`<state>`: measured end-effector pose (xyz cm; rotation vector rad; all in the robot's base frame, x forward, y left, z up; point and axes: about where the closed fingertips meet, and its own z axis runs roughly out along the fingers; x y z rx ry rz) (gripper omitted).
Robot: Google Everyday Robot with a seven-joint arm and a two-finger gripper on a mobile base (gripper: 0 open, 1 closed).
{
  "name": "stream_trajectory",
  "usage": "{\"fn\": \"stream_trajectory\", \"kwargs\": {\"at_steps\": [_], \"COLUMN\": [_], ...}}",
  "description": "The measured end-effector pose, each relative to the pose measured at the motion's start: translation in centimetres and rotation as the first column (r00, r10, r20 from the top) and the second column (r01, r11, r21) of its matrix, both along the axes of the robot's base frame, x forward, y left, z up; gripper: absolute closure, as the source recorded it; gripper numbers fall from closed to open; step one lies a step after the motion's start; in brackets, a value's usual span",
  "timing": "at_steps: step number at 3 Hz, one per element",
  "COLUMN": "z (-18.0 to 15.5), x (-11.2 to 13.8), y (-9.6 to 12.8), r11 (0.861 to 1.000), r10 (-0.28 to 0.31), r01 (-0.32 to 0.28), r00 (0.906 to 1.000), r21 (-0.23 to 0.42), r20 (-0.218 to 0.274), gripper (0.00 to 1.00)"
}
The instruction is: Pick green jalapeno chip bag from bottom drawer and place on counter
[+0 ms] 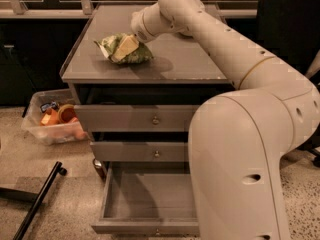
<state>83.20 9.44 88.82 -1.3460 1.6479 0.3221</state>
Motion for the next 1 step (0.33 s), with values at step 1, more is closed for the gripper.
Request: {"fn": "stream_trajectory", "kwargs": {"at_steps": [1], "z": [0.00], "x": [0.00], "y": [0.00], "r11": [1.000], "r10": [0.000], "r01": [0.000], "r00": [1.0000], "r21": [0.000], "r20": [0.000], "gripper": [0.00]}}
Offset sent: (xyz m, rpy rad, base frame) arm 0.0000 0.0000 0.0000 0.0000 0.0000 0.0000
